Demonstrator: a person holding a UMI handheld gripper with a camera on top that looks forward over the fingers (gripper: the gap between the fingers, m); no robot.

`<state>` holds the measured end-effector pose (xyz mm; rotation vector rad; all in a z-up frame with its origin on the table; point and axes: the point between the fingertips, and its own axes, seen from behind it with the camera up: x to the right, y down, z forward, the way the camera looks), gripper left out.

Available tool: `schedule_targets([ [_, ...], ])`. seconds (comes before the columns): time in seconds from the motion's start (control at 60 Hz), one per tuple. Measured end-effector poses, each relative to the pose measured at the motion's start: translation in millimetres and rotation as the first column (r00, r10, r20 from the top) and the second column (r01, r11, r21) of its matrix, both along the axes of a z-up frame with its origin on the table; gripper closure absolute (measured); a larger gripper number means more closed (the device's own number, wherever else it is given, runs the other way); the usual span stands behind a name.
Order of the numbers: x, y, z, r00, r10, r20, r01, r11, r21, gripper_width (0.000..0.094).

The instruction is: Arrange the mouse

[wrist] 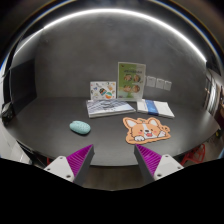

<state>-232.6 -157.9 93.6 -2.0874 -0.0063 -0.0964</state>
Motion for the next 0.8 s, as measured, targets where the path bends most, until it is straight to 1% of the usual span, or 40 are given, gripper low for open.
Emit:
schedule_targets([
  [0.117, -11, 8, -15, 1.0, 0.026, -0.017, -0.027, 0.999, -0.027, 0.0096],
  [0.183, -28, 20, -30, 0.998, 0.056, -0.034, -0.057, 0.998, -0.027, 0.0099],
  [0.25, -46, 39, -46, 0.993, 0.108, -0.053, -0.109, 0.994, -0.03, 0.0098],
  [0.35, -76, 73, -65, 0.982, 0.182, -0.049, -0.184, 0.982, -0.035, 0.0091],
  [0.433, -95, 100, -79, 0.972, 0.229, -0.044, -0.231, 0.971, -0.054, 0.0089],
  [0.5, -110, 119, -87, 0.961, 0.274, -0.051, -0.277, 0.959, -0.068, 0.0092],
  [0.55, -116, 129, -96, 0.952, 0.303, -0.044, -0.306, 0.946, -0.104, 0.0093],
  [0.6, -116, 139, -103, 0.948, 0.318, -0.028, -0.319, 0.939, -0.13, 0.0092],
  [0.617, -117, 142, -105, 0.945, 0.325, -0.023, -0.325, 0.936, -0.139, 0.005],
  [0.633, -120, 147, -103, 0.943, 0.331, -0.033, -0.332, 0.935, -0.125, 0.0094],
  [0.667, -121, 153, -105, 0.942, 0.334, -0.039, -0.336, 0.932, -0.132, 0.0106],
  [0.8, -130, 181, -105, 0.934, 0.354, -0.055, -0.359, 0.924, -0.135, 0.0087],
])
